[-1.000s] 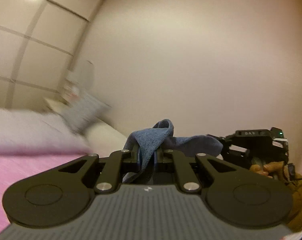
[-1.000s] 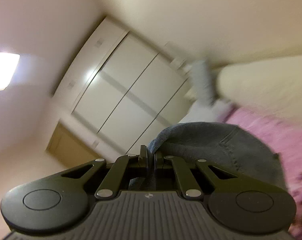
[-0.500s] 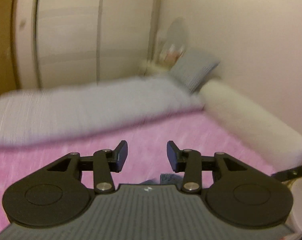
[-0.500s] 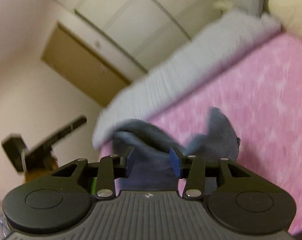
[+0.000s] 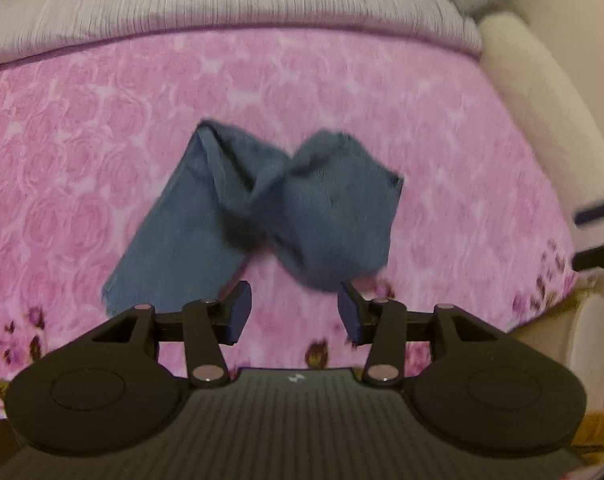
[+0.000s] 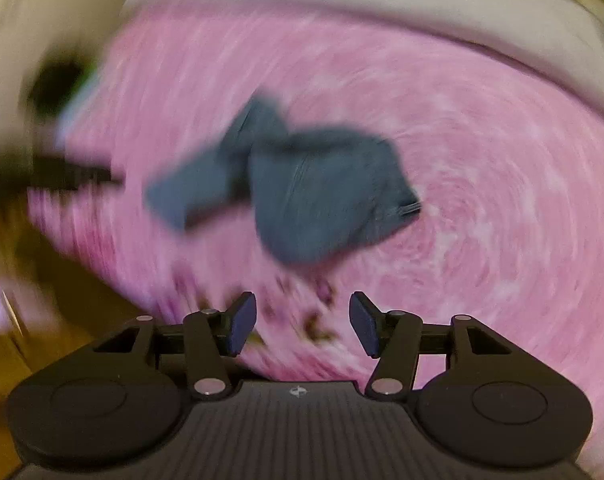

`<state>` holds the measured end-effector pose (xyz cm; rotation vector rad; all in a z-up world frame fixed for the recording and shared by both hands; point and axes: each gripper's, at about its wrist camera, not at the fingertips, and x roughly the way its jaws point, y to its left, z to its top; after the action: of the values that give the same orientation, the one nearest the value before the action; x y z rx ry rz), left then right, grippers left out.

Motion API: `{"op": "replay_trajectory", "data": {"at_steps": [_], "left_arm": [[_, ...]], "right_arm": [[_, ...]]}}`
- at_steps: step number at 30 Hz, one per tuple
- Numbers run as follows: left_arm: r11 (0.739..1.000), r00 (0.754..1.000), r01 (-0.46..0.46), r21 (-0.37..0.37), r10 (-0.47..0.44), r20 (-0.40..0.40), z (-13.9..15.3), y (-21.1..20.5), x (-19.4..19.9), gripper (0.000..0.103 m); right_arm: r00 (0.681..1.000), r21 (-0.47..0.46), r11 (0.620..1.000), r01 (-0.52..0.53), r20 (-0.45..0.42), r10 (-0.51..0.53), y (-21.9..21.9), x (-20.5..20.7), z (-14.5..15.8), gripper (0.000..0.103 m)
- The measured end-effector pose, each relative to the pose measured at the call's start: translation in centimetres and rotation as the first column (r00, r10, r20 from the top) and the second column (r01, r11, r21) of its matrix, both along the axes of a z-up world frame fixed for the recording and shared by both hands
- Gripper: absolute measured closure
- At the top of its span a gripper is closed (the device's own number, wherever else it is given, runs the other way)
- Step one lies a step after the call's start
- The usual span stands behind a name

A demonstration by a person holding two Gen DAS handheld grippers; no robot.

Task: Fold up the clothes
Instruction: 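Carry the jeans with both grippers onto the pink bedcover and release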

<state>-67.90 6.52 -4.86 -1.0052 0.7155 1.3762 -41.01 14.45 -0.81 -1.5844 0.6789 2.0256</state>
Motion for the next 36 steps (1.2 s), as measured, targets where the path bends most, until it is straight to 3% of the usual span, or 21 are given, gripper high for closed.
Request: {"op": "replay_trajectory", "data": {"at_steps": [1,4,7,11,17,23,30,36], "left_arm": [[1.000,1.000,-0.002,-0.012,0.002,-0.012,-0.1,-0.3,0.7,0.052],[0.999,0.999,-0.008,-0.049,0.006,-0.047,-0.3,-1.0,2.7,0.046],[0.993,0.991,-0.114,-0.029,0.111,-0.071,-0.5,-0.9,4.5,0.046],[0.971,0.967,-0.237,0.013,0.237,-0.090,0.1,-1.6,7.0,0.046],[0.929,0.916,-0.365,0.069,0.371,-0.150,1.5,-4.0,10.3,0.045],[0.885,0.868,-0.455,0.102,0.466,-0.169,2.7,-7.5,13.4,0.043],[0.848,0.829,-0.517,0.116,0.530,-0.180,3.3,-10.8,15.2,0.042],[0.833,0.813,-0.538,0.128,0.553,-0.184,3.7,-12.1,16.0,0.042]], "right_arm": [[0.996,-0.006,0.997,-0.083,0.043,0.083,0.1,-1.5,-0.9,0.045],[0.977,-0.016,0.978,-0.206,0.050,0.207,0.3,-5.4,-3.8,0.044],[0.991,-0.052,0.995,-0.082,-0.107,0.076,2.3,-6.5,-6.7,0.039],[0.954,-0.163,0.978,0.129,-0.248,-0.167,3.1,-4.3,-8.3,0.034],[0.950,-0.048,0.978,0.203,-0.232,-0.209,2.1,1.6,-8.6,0.029],[0.908,-0.079,0.949,0.304,-0.277,-0.314,2.9,6.7,-7.8,0.029],[0.914,-0.070,0.960,0.272,-0.292,-0.280,2.0,8.5,-7.2,0.028],[0.914,-0.071,0.962,0.265,-0.299,-0.274,1.5,9.1,-7.0,0.028]]}}
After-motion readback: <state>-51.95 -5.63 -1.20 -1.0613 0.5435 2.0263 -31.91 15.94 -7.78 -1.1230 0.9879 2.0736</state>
